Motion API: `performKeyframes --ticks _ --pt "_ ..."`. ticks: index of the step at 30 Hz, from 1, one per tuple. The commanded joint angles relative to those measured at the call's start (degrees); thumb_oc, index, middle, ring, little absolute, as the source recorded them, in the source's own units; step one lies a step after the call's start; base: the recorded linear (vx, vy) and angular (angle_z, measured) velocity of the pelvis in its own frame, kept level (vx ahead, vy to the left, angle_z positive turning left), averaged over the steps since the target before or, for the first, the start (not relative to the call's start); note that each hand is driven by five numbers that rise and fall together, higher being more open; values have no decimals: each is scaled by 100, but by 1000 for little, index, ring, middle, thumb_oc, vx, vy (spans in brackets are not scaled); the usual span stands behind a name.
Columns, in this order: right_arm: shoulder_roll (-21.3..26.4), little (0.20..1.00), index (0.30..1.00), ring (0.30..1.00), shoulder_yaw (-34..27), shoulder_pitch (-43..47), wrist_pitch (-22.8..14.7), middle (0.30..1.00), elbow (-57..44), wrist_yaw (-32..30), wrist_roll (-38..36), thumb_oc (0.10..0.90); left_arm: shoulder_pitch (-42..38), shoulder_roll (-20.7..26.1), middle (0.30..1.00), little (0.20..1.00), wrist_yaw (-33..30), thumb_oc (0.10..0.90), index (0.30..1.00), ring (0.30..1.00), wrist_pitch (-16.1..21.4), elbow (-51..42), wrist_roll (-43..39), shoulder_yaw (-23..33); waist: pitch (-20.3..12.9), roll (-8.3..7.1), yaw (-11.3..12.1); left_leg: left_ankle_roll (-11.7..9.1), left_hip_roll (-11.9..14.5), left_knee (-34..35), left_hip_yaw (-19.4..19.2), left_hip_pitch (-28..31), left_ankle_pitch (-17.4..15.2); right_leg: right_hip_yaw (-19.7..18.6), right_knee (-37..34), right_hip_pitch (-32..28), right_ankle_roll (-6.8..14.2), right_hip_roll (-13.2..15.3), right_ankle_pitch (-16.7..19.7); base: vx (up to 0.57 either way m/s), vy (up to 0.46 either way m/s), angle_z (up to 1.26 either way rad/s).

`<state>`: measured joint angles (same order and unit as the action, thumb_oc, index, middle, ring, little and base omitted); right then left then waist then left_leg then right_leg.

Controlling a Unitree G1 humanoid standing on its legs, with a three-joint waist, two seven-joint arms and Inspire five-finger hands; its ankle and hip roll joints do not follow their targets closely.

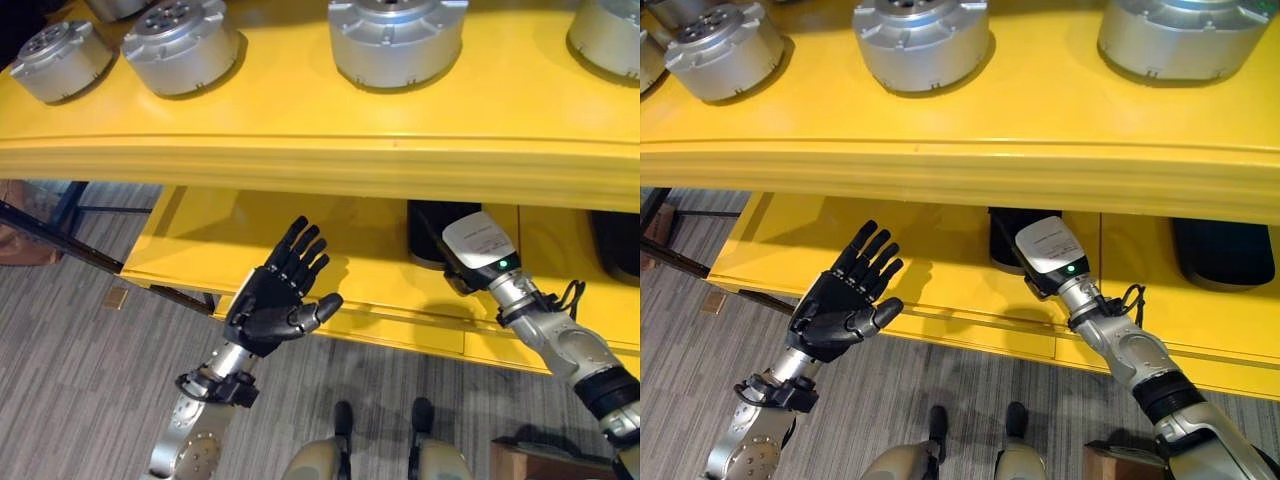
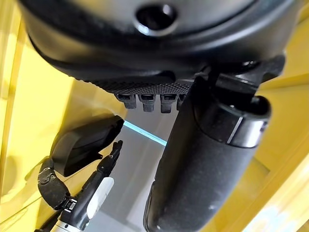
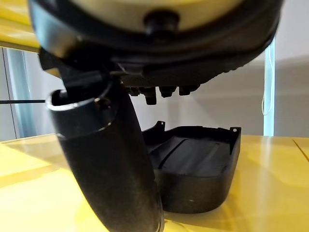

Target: Move parts from the plastic box to the shelf.

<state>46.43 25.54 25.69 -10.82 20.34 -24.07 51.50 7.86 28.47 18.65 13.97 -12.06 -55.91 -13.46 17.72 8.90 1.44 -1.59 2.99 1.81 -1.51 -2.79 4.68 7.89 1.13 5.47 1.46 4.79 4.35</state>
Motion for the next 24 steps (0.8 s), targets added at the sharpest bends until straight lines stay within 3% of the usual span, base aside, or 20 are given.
performKeyframes --ticks 1,7,17,24 --pt "58 1000 1000 1000 -123 304 -176 1000 -717 -649 -347 900 -117 50 1000 1000 200 900 1000 1000 651 -720 -75 -122 -590 -245 -5 -345 527 -218 -15 58 208 -153 469 -124 118 339 -428 0 0 0" --pt "-6 1000 1000 1000 -374 66 -519 1000 -1016 -742 -375 900 -50 36 1000 1000 186 900 1000 1000 629 -783 -80 -82 -631 -235 -45 -342 521 -220 -37 89 185 -177 448 -154 123 338 -427 0 0 0" --pt "-48 1000 1000 1000 -473 -144 -618 1000 -1257 -760 -520 900 12 12 1000 1000 165 900 1000 1000 588 -833 -69 -76 -684 -225 -77 -339 519 -213 -51 143 175 -195 410 -220 121 341 -429 8 4 -2" --pt "-192 1000 1000 1000 -685 -390 -739 1000 -1731 -1092 -530 900 104 -46 1000 1000 223 900 1000 1000 586 -860 -56 -81 -758 -196 -95 -335 517 -195 -56 185 151 -195 405 -256 122 345 -455 30 3 -3"
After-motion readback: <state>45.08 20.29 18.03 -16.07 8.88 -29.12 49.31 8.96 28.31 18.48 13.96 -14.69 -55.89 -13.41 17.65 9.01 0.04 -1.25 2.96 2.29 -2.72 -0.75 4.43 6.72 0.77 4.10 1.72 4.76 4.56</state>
